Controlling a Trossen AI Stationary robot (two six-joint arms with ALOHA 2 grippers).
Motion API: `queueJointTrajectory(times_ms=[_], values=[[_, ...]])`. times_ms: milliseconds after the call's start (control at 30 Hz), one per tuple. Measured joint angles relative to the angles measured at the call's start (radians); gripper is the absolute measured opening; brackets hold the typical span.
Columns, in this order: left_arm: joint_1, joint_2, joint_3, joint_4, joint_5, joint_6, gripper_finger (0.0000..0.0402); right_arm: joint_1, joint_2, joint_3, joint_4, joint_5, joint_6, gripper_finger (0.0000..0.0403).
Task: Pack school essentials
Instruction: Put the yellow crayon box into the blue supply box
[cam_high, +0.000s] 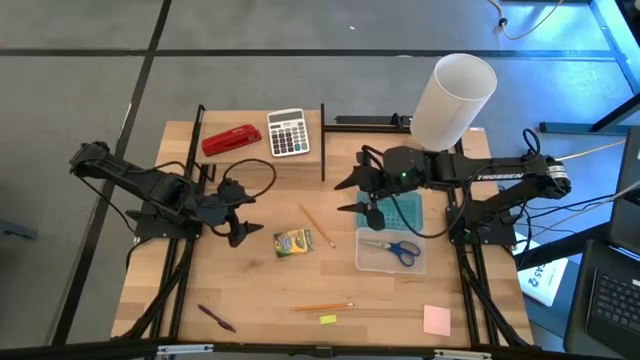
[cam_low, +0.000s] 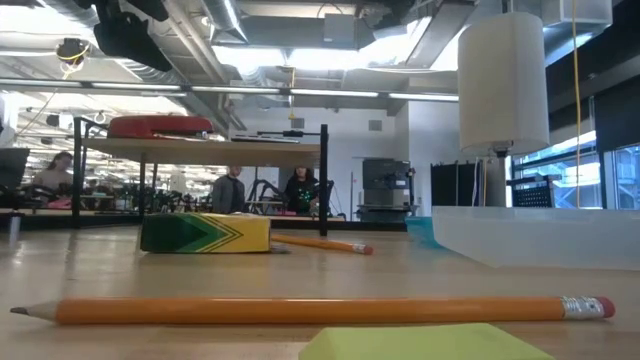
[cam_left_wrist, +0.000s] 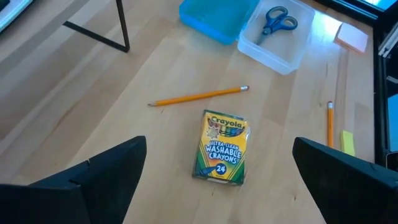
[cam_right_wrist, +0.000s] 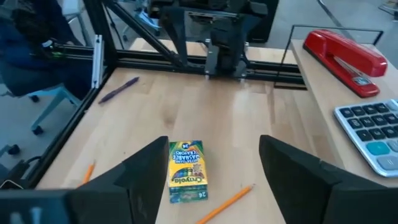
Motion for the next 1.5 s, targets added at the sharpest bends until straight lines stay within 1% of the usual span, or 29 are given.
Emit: queueJointTrajectory(times_ms=[100,300,467,767,867,933,1067,1133,1267,1433,1500], values=[[0.0,0.0,0.0,0.0,0.002,0.057,0.0399,0.0,0.0,0.0,0.013,-0.008,-0.002,0.0253],[0.0,0.0,0.0,0.045,0.08,0.208,0.0399,0.0,0.003,0.0,0.01,-0.007,-0.011,0.0253],[0.0,0.001,0.0,0.036,0.124,0.304,0.0399,0.0,0.003,0.0,0.01,-0.007,-0.003,0.0253],[0.001,0.001,0.0,0.036,0.114,0.306,0.0399,0.0,0.003,0.0,0.01,-0.007,0.013,0.0253],[0.002,0.001,0.0,0.037,0.114,0.306,0.0399,-0.001,0.003,0.0,0.017,-0.006,-0.004,0.0253],[0.001,0.001,0.0,0.037,0.114,0.306,0.0399,0.0,0.003,0.0,0.034,-0.005,-0.036,0.0253],[0.001,0.001,0.0,0.037,0.114,0.306,0.0399,0.0,0.016,0.0,0.118,0.044,-0.147,0.0253],[0.002,0.001,0.0,0.037,0.114,0.306,0.0399,-0.002,0.035,0.0,0.142,0.021,-0.187,0.0253],[0.001,0.001,0.0,0.037,0.113,0.306,0.0399,-0.002,0.102,0.0,0.178,-0.085,-0.214,0.0253],[0.001,0.001,0.0,0.037,0.113,0.306,0.0399,0.0,0.182,0.0,0.222,-0.095,-0.212,0.0253],[0.002,0.001,0.0,0.037,0.113,0.306,0.0399,-0.001,0.213,0.0,0.226,-0.12,-0.208,0.0253]])
